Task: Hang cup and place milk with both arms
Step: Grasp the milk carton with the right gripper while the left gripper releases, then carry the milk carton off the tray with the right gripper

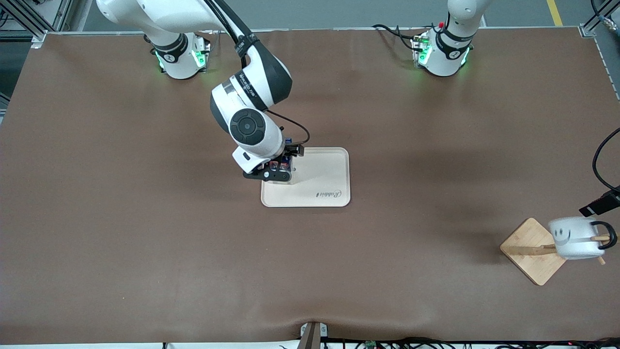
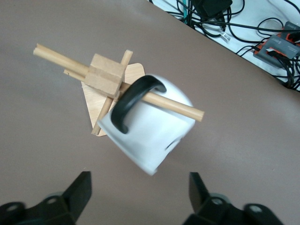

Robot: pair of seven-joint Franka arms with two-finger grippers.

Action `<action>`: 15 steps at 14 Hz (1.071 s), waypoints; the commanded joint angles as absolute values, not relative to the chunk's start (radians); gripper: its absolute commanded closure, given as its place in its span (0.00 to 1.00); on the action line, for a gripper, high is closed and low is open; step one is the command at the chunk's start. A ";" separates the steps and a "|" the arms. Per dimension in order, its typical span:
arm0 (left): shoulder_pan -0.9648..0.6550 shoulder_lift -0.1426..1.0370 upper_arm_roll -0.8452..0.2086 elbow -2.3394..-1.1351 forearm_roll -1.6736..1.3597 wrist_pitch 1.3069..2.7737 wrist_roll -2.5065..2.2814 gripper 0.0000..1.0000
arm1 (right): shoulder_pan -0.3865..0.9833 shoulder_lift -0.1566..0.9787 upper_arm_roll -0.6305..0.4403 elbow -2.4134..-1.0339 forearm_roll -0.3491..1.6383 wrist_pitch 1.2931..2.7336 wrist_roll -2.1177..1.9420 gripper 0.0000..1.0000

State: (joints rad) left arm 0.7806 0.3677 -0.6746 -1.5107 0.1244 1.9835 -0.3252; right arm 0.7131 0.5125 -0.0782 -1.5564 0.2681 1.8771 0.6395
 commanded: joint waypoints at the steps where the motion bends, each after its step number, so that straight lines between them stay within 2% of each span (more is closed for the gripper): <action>1: 0.782 0.321 -0.692 -1.511 0.130 1.950 -0.275 0.00 | 0.718 0.506 -0.086 -1.569 0.272 1.876 0.635 0.80; 2: 0.781 0.311 -0.696 -1.511 0.150 1.941 -0.269 0.00 | 0.719 0.506 -0.086 -1.560 0.273 1.875 0.644 1.00; 4: 0.782 0.288 -0.706 -1.506 0.181 1.911 -0.236 0.00 | 0.704 0.503 -0.086 -1.514 0.290 1.861 0.650 1.00; 5: 0.781 0.282 -0.707 -1.488 0.186 1.892 -0.215 0.00 | 0.684 0.503 -0.086 -1.472 0.320 1.809 0.681 1.00; 7: 0.781 0.281 -0.707 -1.451 0.184 1.826 -0.210 0.00 | 0.602 0.502 -0.090 -1.352 0.417 1.624 0.701 1.00; 9: 0.781 0.278 -0.732 -1.439 0.190 1.784 -0.210 0.00 | 0.507 0.494 -0.089 -1.287 0.420 1.482 0.687 1.00; 12: 0.781 0.256 -0.801 -1.431 0.253 1.706 -0.212 0.00 | 0.396 0.424 -0.095 -1.295 0.381 1.381 0.589 1.00; 15: 0.781 0.220 -0.831 -1.430 0.250 1.664 -0.218 0.00 | 0.351 0.339 -0.092 -1.382 0.142 1.325 0.493 1.00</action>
State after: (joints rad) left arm 0.7747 0.2602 -0.8162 -1.4358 0.2336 1.7020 -0.2189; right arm 0.3606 0.4137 -0.1086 -1.2899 0.2454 1.3288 0.5424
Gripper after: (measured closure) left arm 0.000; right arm 0.348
